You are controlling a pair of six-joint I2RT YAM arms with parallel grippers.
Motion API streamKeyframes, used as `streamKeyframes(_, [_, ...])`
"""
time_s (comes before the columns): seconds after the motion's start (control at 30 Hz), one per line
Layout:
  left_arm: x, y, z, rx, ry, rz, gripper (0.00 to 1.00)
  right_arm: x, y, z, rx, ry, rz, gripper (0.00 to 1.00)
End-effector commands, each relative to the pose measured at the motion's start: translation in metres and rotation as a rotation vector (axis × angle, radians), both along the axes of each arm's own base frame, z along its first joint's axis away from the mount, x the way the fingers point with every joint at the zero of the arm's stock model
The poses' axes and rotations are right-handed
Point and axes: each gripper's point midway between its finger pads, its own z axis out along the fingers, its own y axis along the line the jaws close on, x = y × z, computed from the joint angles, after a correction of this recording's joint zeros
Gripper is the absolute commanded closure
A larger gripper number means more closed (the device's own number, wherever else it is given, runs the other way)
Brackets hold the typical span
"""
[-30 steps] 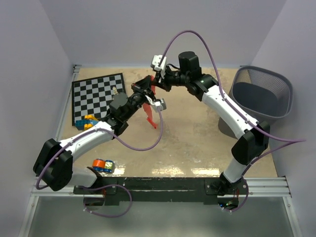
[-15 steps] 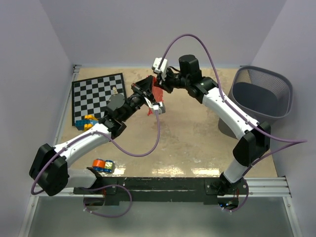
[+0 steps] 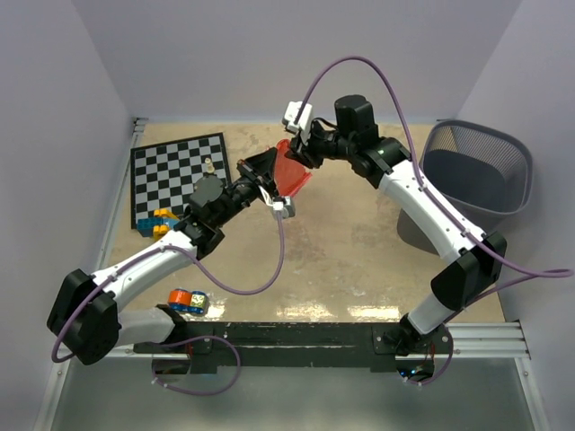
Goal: Put the trash bags into the trash bin
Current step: Unfold the trash bag at the center of the board.
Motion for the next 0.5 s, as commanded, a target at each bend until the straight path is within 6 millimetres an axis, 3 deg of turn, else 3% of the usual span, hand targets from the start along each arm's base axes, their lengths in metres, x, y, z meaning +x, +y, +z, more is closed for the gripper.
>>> streamKeyframes(0.0, [-0.013, -0.003, 0.011, 0.005, -0.051, -0.064, 1.00, 0.002, 0.000, 0.023, 0.015, -0.042, 0.011, 0.59])
streamKeyframes(0.17, [-0.014, -0.003, 0.012, 0.013, -0.065, -0.066, 1.00, 0.009, 0.001, 0.019, -0.011, -0.056, 0.014, 0.52])
streamKeyframes(0.47, [-0.014, 0.004, 0.001, 0.107, -0.119, -0.051, 1.00, 0.020, -0.009, 0.021, -0.099, -0.127, -0.017, 0.51])
